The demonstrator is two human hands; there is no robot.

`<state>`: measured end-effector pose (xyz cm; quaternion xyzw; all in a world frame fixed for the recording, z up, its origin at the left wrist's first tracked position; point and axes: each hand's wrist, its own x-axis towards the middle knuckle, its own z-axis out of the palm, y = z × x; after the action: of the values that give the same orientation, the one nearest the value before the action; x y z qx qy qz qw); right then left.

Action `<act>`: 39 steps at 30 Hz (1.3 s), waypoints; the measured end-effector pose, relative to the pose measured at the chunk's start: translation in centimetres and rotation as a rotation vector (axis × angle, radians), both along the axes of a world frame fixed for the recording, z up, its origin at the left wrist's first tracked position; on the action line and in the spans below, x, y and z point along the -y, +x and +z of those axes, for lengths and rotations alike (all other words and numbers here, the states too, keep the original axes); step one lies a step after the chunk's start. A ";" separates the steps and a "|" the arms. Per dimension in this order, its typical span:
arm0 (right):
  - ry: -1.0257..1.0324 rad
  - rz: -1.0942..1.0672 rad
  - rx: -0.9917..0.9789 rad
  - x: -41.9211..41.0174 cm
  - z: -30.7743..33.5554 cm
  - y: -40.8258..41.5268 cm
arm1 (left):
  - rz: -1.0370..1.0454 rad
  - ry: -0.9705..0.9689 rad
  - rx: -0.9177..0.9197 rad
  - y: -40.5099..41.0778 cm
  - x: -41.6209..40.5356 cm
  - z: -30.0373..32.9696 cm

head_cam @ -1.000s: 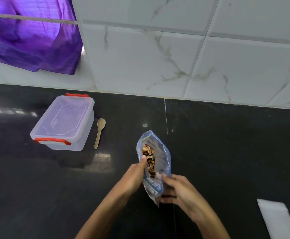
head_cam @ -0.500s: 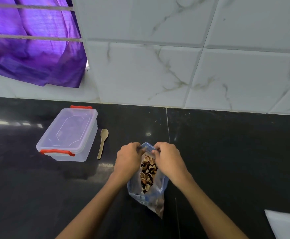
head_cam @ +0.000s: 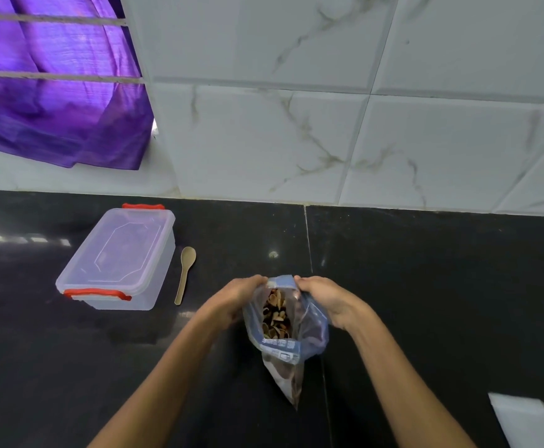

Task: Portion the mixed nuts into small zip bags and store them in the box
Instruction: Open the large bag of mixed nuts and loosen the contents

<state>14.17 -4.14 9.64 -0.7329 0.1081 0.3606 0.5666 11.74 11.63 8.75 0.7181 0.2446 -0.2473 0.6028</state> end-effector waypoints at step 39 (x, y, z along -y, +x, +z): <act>0.183 -0.230 -0.138 3.1 -2.1 -3.2 | 0.328 -0.441 -0.071 -4.6 -2.5 -1.6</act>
<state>11.00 -7.25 7.57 -0.6345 0.1968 0.3514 0.6597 7.15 14.10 7.18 0.5110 0.3190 -0.2187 0.7677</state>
